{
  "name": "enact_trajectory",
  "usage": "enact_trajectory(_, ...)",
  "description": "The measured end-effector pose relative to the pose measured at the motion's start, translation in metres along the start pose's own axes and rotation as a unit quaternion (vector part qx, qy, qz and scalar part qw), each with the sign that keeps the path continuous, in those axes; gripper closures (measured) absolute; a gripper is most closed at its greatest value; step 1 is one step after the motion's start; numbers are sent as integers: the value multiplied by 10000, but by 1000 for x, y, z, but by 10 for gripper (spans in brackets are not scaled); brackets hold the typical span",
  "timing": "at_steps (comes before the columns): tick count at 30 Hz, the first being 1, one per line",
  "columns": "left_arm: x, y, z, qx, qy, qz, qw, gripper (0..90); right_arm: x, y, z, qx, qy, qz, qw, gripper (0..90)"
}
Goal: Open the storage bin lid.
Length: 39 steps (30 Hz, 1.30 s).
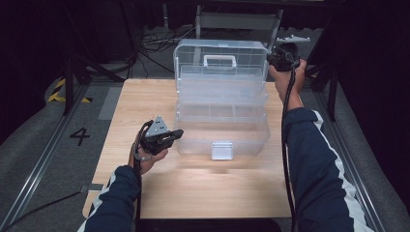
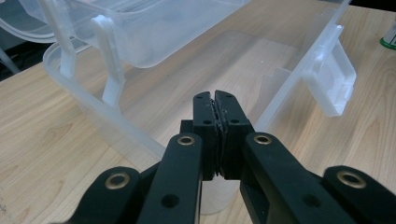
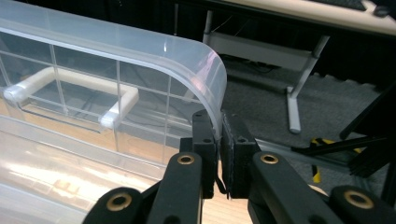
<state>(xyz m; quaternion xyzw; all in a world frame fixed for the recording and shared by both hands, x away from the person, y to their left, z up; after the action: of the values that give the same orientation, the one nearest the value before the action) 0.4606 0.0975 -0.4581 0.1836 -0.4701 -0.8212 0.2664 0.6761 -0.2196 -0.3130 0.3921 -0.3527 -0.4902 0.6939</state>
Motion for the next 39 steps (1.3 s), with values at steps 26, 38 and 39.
enact_trajectory(26,0,-1,1,54,12,15,10000,879,7,2,-36,-295,1,-169,9994,855)
enact_trajectory(38,-1,-4,2,-26,57,-36,10000,879,9,-8,-56,-484,-80,-222,9985,854)
enact_trajectory(39,-2,-6,2,-50,79,-26,10000,879,9,-10,-58,-499,-70,-279,9983,855)
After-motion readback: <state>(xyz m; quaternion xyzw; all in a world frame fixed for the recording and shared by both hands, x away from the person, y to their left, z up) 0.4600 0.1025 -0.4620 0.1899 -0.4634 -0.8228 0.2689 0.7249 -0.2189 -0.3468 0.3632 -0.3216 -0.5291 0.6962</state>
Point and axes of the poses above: each handheld gripper's, and its own axes: z roughly backward along the jaws, y roughly out of its top, x roughly to its right, the point moved 10 cm from there along -z, roughly forward along the jaws
